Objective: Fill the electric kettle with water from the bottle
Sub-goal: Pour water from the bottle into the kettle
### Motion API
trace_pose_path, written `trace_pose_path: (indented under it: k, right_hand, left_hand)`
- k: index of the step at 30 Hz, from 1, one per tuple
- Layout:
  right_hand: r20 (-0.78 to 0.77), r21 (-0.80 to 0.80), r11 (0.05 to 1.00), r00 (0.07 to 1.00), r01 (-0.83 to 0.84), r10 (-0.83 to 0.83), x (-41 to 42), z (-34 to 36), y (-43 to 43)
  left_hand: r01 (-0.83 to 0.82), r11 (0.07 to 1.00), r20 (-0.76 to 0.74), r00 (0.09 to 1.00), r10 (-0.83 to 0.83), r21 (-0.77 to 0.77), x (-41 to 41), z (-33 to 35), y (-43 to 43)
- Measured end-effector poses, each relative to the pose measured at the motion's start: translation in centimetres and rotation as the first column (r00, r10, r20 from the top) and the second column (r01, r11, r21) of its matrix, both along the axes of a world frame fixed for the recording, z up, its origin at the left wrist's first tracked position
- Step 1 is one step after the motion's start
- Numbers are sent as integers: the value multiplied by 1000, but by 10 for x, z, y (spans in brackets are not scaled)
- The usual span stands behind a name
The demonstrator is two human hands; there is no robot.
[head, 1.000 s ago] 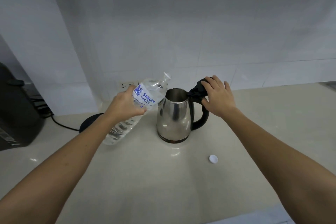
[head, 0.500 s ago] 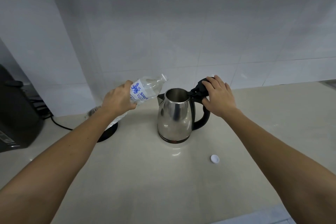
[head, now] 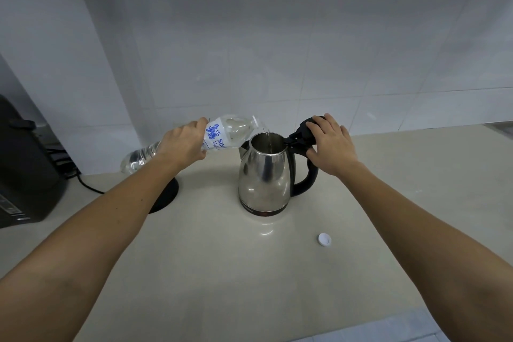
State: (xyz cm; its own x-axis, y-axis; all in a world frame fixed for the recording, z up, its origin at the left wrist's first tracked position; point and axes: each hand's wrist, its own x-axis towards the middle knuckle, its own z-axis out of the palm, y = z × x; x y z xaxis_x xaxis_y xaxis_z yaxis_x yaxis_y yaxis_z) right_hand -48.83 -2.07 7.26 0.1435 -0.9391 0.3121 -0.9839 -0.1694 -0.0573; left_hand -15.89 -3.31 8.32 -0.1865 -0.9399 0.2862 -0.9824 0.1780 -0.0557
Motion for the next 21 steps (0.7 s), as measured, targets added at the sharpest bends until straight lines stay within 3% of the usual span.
trace_pose_path:
  k: [21]
  right_hand:
    - [-17,36,999,1000,-13,14,-3,2,0]
  left_hand:
    - [-20,999,261,965,31,-41,5,28,5]
